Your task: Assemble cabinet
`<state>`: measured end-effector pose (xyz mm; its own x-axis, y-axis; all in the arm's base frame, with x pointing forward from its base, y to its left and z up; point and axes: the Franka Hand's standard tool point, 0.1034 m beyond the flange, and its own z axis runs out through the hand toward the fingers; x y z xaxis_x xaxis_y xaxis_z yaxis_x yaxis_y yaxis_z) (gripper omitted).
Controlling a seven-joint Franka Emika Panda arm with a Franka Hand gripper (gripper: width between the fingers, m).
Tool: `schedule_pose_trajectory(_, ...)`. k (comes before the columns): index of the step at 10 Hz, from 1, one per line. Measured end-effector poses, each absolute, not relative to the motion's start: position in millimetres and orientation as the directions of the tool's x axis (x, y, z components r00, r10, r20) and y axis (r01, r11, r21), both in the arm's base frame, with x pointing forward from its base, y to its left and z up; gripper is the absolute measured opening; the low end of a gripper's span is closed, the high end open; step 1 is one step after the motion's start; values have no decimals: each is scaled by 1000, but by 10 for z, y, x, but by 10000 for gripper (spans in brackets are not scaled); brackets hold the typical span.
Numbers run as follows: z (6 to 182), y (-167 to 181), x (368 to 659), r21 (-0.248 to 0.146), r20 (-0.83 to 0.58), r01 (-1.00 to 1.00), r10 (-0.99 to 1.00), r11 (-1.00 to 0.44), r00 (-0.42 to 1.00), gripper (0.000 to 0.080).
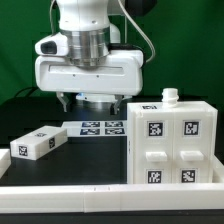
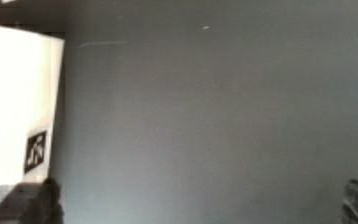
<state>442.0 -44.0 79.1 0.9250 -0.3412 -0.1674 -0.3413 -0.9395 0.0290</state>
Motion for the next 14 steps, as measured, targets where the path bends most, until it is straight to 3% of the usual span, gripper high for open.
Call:
schedule_pose_trajectory(2, 787, -453, 4416, 44, -165, -413, -414, -910, 895, 796)
schedule_pose_trajectory(4, 747, -753, 4403, 55, -137, -441, -445, -896, 885, 796)
schedule_pose_trajectory(8, 687, -1050, 4435, 46, -23, -370, -371, -928, 928, 796)
schedule_pose_trajectory(12, 675, -1049, 4429, 43, -22, -357, -358, -933, 933, 796)
schedule_pose_trajectory(14, 547, -1356, 4238, 22, -34, -340, -341, -940, 940, 796)
